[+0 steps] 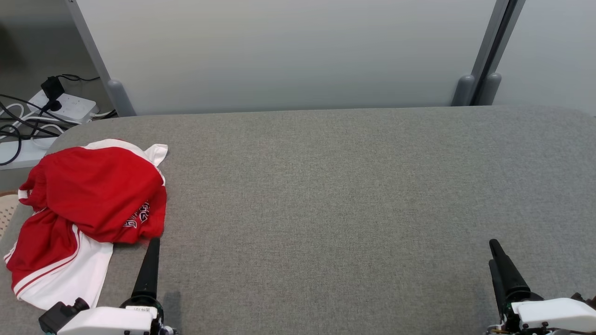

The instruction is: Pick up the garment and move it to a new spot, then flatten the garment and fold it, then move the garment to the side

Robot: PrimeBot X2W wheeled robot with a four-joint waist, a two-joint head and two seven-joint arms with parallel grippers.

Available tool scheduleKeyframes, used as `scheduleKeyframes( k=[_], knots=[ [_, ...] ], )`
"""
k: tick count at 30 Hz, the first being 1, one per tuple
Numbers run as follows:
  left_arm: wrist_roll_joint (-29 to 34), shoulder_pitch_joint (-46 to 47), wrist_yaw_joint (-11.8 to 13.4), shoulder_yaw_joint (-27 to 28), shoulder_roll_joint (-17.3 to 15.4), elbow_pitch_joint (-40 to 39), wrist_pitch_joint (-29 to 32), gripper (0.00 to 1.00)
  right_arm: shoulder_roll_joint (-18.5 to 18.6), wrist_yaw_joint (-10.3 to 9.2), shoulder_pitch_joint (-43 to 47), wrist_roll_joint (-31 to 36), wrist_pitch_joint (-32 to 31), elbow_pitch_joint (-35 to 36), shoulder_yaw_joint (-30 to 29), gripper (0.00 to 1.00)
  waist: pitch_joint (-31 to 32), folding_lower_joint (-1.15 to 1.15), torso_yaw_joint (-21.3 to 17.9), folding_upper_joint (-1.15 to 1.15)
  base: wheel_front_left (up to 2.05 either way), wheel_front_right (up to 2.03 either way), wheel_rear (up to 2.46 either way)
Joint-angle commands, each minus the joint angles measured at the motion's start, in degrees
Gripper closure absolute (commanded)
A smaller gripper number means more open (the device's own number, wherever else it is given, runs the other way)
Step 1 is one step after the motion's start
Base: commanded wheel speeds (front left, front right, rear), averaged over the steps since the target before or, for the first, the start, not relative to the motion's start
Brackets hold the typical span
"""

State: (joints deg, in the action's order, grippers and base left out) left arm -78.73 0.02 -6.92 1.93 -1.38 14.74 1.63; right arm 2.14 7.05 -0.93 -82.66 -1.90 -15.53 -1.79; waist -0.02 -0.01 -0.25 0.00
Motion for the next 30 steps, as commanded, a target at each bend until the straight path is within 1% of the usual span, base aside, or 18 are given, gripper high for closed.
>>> scheduleKeyframes(
  k=[1,16,30],
  knots=[
    [2.0,2.4,-0.1,0.5,-0.8,-2.2,-0.5,0.0,1.0,0.23,-2.8,1.6,0.8,2.1,0.7,0.0,0.0,0.01,0.0,0.0,0.0,0.0,0.0],
    [14.7,2.4,2.1,-1.0,-0.9,-5.0,-3.1,0.0,1.3,0.26,-3.3,14.6,3.4,4.1,3.4,0.0,-0.3,0.01,-0.1,0.0,0.0,0.0,0.0],
    [23.5,2.8,3.2,-2.3,-1.0,-6.6,-5.2,0.0,1.9,0.29,-3.9,22.3,5.5,5.9,6.7,0.0,-0.4,0.01,-0.2,0.0,0.0,0.0,0.0]
  ],
)
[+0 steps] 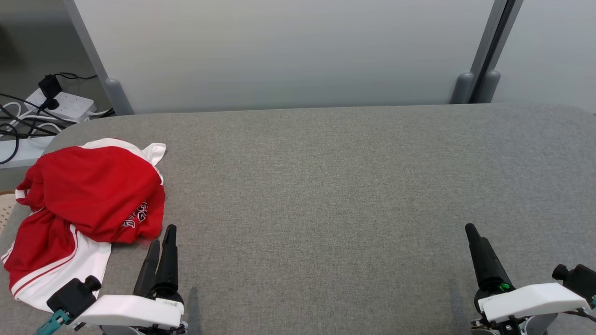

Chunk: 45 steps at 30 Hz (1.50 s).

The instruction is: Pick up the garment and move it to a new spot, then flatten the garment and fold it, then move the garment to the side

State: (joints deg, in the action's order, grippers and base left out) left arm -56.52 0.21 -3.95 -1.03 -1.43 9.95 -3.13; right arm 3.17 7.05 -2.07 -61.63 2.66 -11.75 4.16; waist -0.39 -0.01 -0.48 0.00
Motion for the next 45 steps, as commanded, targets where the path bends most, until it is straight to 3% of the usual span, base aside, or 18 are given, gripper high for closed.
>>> scheduleKeyframes(
  k=[1,19,45],
  knots=[
    [1.9,2.7,0.2,0.5,-0.9,-1.9,-0.7,0.0,1.0,0.29,-2.9,1.9,1.1,2.3,1.0,0.0,0.0,0.0,0.0,0.0,0.0,0.0,0.0],
    [14.1,3.0,1.9,-1.0,-1.1,-3.8,-3.9,0.0,2.0,0.34,-3.3,13.2,4.3,3.9,4.9,0.0,0.4,0.0,0.1,0.0,0.0,0.0,0.0],
    [30.0,2.9,3.9,-1.8,-1.3,-6.4,-8.1,0.0,2.8,0.39,-3.3,30.3,8.5,6.1,4.9,0.0,0.7,0.0,-0.7,0.0,0.0,0.0,0.0]
  ],
)
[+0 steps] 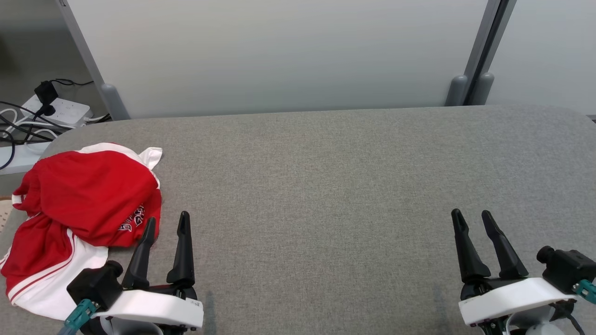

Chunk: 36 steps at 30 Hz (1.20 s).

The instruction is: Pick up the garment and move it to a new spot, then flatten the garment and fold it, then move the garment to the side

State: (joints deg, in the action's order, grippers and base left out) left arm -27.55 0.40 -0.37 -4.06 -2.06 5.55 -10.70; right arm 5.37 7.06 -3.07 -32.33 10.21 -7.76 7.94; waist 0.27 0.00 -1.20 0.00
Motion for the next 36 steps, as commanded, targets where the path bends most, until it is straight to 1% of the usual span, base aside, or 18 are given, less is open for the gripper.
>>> scheduleKeyframes(
  k=[1,22,36],
  knots=[
    [1.6,2.7,0.4,1.2,-0.6,-2.1,-0.7,0.0,0.7,0.38,-2.3,1.6,1.2,2.3,1.3,0.0,0.0,0.0,-0.1,0.0,0.0,0.0,0.0],
    [15.1,3.3,1.8,0.4,-0.8,-4.1,-4.2,0.0,1.4,0.43,-2.9,14.3,4.7,4.8,4.2,0.0,-0.4,0.0,-0.5,0.0,0.0,0.0,0.0],
    [15.3,3.2,2.1,0.6,-0.8,-3.3,-4.3,0.0,1.4,0.43,-2.6,14.8,4.8,5.0,4.0,0.0,-0.6,0.0,-0.1,0.0,0.0,0.0,0.0]
  ],
)
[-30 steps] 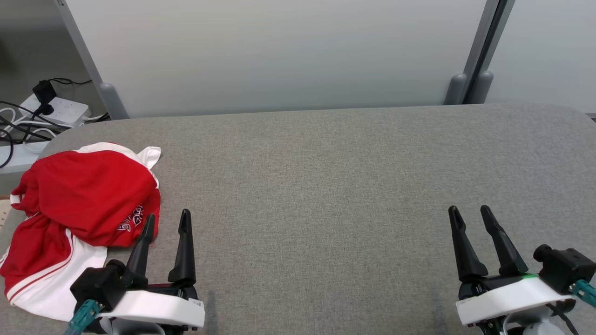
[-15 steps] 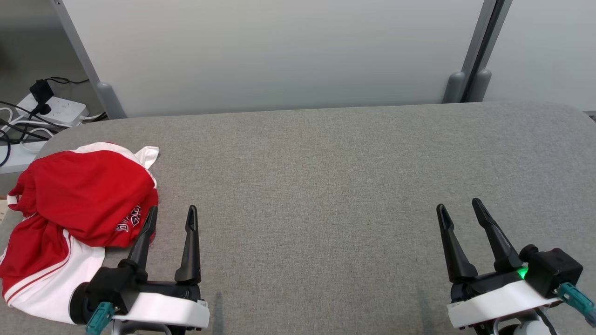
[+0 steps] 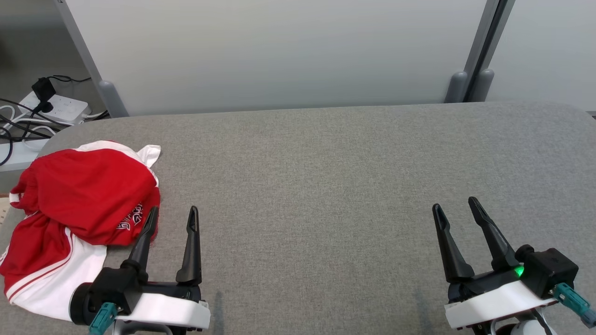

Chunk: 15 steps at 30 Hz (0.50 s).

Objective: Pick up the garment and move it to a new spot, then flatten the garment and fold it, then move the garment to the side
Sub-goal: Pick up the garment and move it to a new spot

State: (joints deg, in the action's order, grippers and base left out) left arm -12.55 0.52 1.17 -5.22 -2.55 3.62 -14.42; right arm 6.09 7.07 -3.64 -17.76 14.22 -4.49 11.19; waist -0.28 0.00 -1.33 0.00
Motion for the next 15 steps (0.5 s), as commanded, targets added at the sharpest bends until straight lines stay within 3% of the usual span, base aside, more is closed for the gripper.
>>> scheduleKeyframes(
  k=[1,15],
  knots=[
    [0.2,3.1,0.6,1.8,-0.3,-1.3,-0.6,0.0,0.7,0.42,-2.0,0.2,0.8,1.7,0.8,0.0,-0.1,0.0,0.1,0.0,0.0,0.0,0.0],
    [-0.2,3.9,1.4,2.6,-0.3,-1.0,-0.6,0.0,0.9,0.42,-2.0,0.1,0.8,2.2,1.4,0.0,-0.9,0.0,3.3,0.0,0.0,0.0,0.0]
  ],
)
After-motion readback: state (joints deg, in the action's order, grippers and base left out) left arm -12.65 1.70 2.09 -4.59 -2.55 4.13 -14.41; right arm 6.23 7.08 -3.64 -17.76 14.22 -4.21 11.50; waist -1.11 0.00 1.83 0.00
